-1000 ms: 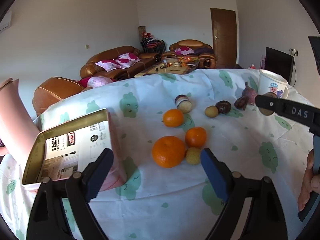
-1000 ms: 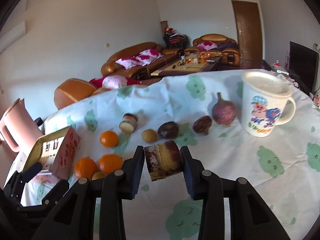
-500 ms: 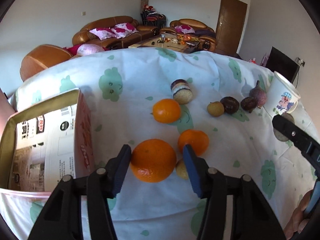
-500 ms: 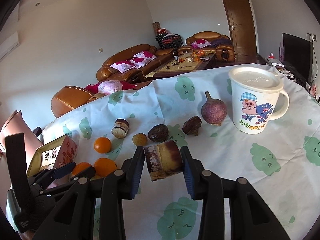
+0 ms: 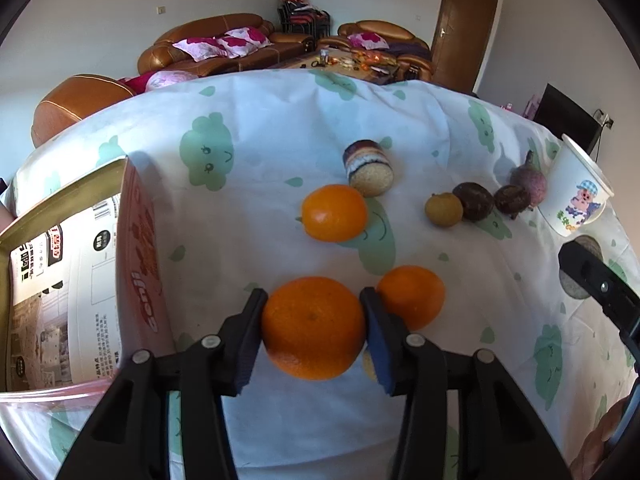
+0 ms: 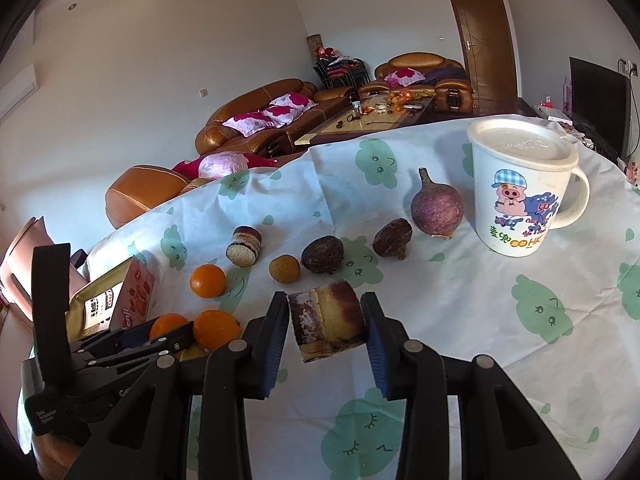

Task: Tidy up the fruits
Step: 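Carry the orange and cake slice over the pink tin box and open both tools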

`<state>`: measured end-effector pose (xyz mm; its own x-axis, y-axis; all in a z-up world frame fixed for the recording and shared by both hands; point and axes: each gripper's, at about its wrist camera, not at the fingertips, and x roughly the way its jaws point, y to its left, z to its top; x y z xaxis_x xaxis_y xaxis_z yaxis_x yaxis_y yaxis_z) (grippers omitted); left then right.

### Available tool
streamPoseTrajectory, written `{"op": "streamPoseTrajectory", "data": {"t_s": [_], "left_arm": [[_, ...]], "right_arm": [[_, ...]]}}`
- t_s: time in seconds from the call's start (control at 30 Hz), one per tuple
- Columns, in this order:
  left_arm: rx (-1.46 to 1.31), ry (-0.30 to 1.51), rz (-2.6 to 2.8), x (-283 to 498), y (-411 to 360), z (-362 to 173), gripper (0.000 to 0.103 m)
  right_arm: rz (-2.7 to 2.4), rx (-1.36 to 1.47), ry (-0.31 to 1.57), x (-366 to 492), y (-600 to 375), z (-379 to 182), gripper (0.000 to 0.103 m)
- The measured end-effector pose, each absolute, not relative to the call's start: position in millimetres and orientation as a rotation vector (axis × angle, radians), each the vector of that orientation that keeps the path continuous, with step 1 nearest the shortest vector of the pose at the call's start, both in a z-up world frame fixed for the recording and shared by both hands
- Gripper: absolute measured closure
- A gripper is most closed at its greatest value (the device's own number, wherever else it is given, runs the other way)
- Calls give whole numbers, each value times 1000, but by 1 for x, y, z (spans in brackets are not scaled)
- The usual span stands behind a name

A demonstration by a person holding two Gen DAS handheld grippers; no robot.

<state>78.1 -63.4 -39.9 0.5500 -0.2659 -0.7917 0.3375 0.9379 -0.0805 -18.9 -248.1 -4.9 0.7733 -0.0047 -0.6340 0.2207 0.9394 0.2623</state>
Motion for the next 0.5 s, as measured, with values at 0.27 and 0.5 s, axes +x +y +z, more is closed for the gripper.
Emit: {"op": "streamPoseTrajectory", "data": {"t_s": [0.27, 0.5], "left_arm": [[58, 773, -416, 47, -54, -16, 56], [120, 553, -363, 17, -25, 24, 56]], "right_arm": [[-131, 316, 637, -21, -247, -1, 64], [-110, 220, 548, -29, -225, 7, 64]]}}
